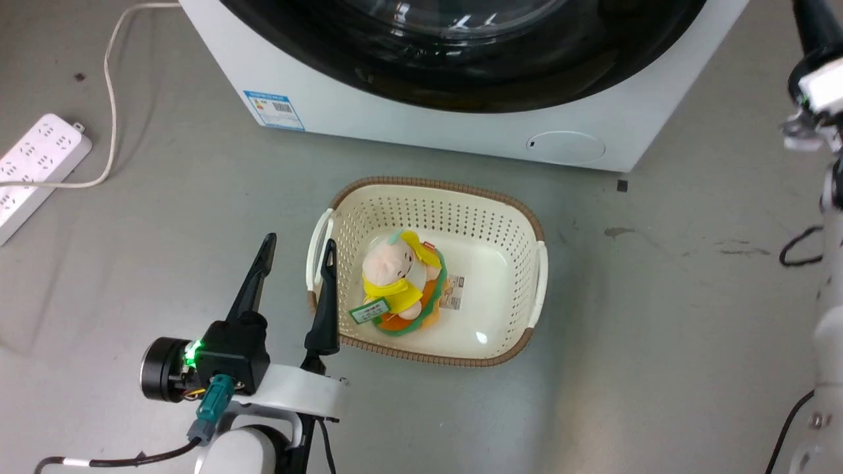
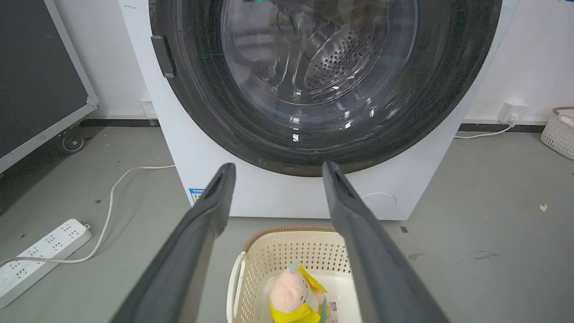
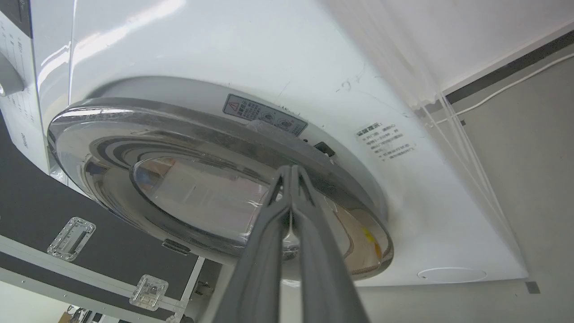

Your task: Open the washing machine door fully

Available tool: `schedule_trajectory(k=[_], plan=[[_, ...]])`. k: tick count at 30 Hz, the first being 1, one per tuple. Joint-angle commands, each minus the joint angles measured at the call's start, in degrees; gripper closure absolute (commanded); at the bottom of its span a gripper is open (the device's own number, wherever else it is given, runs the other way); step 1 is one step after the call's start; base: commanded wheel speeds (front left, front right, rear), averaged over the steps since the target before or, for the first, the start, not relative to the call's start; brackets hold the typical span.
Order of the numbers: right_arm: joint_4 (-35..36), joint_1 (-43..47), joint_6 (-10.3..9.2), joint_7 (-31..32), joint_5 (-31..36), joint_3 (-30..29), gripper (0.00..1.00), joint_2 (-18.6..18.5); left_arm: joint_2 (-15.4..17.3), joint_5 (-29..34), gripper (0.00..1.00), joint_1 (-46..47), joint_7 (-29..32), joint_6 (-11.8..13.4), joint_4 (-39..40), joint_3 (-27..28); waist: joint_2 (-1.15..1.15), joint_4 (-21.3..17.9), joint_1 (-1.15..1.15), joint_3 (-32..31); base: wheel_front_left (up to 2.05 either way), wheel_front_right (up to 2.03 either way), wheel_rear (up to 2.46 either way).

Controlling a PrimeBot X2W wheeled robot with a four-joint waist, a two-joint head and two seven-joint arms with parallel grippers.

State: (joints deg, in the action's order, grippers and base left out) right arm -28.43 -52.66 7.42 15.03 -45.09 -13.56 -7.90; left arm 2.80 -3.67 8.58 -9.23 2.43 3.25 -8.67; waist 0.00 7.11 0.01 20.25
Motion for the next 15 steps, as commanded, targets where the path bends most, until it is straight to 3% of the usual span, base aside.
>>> schedule_trajectory(k=[1, 2, 13, 15], plan=[[-1.07, -2.48, 0.05, 0.54, -1.31, -0.55, 1.0, -0.3, 0.05, -0.28, 0.0, 1.1, -0.57, 0.39, 0.22, -0.35, 0.0, 0.33, -0.01, 0.5, 0.0, 0.0, 0.0], [-5.61, -7.0, 0.05, 3.75, -3.24, -1.61, 1.0, -1.35, 0.05, -0.47, 0.0, 1.72, -1.04, 0.61, 0.49, -0.91, 0.0, 1.03, -0.01, 1.79, 0.0, 0.0, 0.0], [-20.28, -20.39, 0.06, 12.44, -6.22, -3.7, 1.0, -6.65, 0.06, -1.11, 0.0, 3.24, -2.36, 1.26, 1.08, -2.57, 0.0, 3.0, -0.01, 5.42, 0.0, 0.0, 0.0], [-26.16, -25.65, 0.06, 16.36, -8.23, -4.91, 1.0, -8.12, 0.06, -1.42, 0.0, 3.83, -2.84, 1.54, 1.25, -3.25, 0.0, 3.6, -0.01, 6.6, 0.0, 0.0, 0.0]])
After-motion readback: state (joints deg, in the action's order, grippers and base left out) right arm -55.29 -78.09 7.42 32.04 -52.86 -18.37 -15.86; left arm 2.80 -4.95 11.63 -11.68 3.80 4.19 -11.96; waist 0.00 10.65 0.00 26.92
